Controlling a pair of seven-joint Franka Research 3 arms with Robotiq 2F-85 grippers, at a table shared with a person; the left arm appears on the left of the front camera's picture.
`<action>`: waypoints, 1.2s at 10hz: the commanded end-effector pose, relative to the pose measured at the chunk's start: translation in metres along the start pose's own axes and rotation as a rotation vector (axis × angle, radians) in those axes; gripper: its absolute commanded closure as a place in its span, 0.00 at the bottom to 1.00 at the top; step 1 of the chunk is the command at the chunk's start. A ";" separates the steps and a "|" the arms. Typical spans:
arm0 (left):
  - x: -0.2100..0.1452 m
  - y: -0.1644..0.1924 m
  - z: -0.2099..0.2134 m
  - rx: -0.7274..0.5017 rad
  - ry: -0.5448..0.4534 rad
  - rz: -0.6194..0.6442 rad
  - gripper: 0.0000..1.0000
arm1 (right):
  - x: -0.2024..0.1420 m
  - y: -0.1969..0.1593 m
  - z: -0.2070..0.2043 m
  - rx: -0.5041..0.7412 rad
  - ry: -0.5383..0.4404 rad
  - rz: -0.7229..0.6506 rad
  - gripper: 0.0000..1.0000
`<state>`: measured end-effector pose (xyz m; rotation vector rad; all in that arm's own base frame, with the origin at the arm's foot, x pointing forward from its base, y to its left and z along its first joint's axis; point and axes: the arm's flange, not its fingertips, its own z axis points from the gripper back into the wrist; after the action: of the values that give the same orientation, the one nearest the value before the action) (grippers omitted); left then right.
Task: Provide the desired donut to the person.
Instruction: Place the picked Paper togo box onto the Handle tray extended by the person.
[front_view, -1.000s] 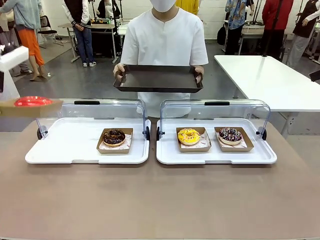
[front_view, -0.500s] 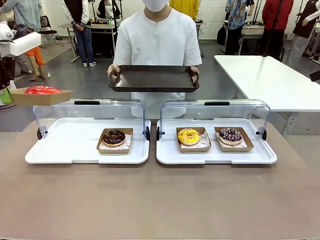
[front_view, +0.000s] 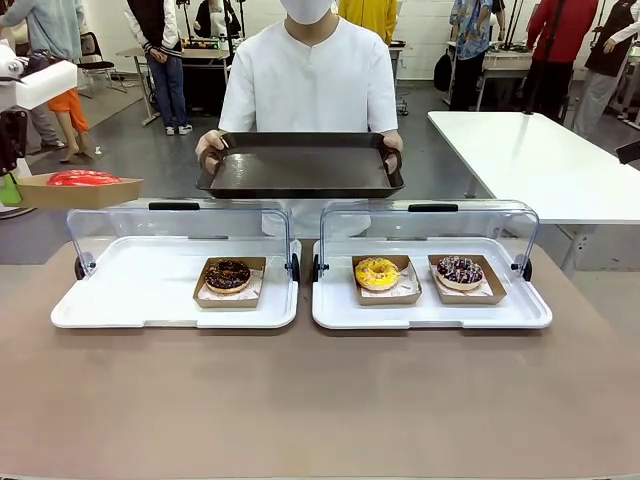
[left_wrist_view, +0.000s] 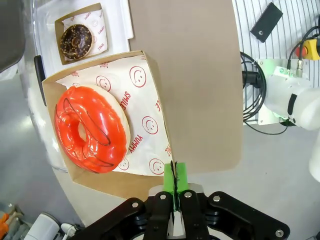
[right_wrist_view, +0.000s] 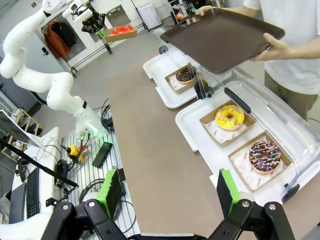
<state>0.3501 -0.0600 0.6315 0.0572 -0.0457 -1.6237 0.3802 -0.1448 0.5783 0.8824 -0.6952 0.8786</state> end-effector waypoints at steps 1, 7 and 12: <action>0.000 -0.003 0.000 0.002 0.004 0.003 1.00 | -0.001 0.000 0.001 0.003 -0.003 -0.001 0.00; 0.000 -0.003 0.000 0.002 0.004 0.003 1.00 | -0.001 0.000 0.001 0.003 -0.003 -0.001 0.00; 0.056 0.019 0.056 0.079 -0.009 -0.072 0.99 | -0.001 0.000 0.001 0.003 -0.003 -0.001 0.00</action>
<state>0.3559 -0.0959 0.6719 0.1053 -0.1130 -1.6891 0.3801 -0.1448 0.5783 0.8823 -0.6952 0.8787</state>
